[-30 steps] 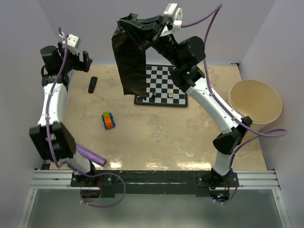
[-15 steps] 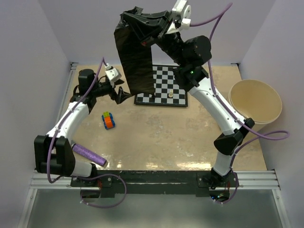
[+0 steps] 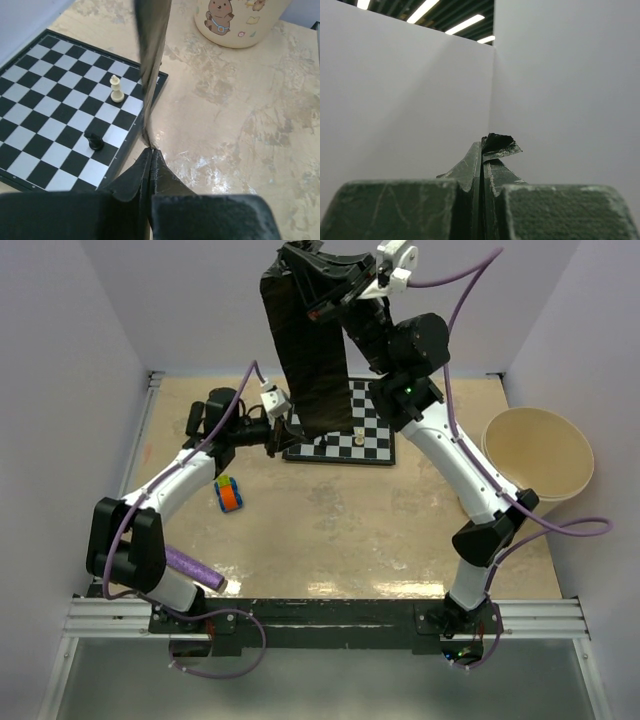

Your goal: Put the trash bags into the trash bin

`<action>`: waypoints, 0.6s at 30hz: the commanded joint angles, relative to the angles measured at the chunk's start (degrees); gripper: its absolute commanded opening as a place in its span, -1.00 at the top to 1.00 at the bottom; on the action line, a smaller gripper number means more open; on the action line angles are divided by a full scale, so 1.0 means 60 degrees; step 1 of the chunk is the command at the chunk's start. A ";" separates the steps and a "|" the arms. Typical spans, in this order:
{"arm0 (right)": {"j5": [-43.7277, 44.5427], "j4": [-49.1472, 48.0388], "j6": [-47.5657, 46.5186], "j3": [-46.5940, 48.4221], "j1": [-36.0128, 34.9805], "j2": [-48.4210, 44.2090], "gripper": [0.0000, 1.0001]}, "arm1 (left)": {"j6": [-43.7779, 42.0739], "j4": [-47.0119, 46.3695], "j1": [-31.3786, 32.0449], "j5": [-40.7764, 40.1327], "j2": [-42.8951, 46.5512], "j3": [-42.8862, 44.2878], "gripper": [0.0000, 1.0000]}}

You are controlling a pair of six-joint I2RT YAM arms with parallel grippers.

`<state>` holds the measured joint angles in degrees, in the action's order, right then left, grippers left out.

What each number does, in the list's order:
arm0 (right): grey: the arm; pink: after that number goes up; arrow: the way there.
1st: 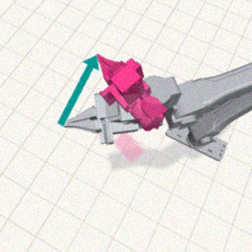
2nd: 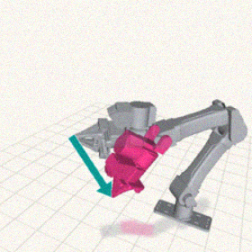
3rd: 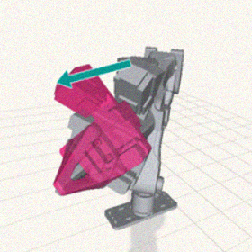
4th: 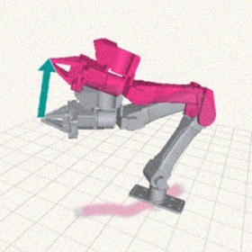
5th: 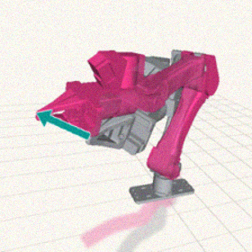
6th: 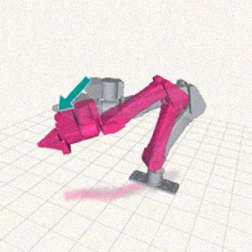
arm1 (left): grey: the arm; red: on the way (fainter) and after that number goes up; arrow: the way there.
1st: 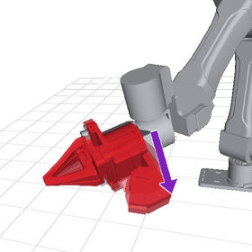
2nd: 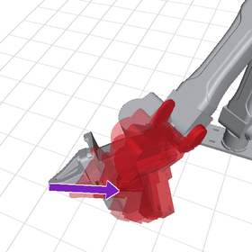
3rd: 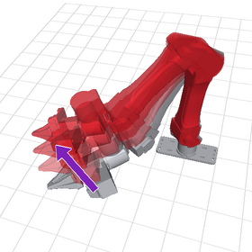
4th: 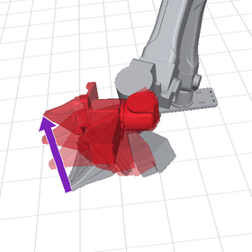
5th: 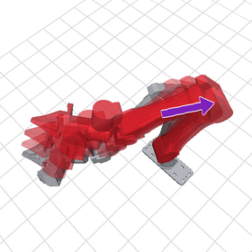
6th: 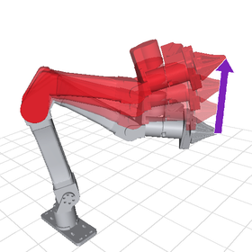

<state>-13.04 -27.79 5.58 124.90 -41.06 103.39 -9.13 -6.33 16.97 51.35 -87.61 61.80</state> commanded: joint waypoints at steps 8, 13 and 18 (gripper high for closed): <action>0.0592 0.0003 0.0987 -0.1056 0.0823 -0.0577 1.00 | 0.0437 -0.0612 -0.0031 -0.1598 0.1725 -0.1611 -0.28; 0.0430 0.0296 0.1207 -0.0939 0.0647 -0.0752 1.00 | 0.0334 -0.1361 -0.0031 -0.1967 0.1230 -0.1381 -0.38; 0.0517 0.0442 0.1369 -0.0881 0.0574 -0.0899 1.00 | 0.0495 -0.2168 -0.0031 -0.1734 0.0468 -0.0883 -0.40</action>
<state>-9.72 -24.43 12.01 117.62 -37.32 102.00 -6.63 -12.47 16.93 40.64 -81.58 52.36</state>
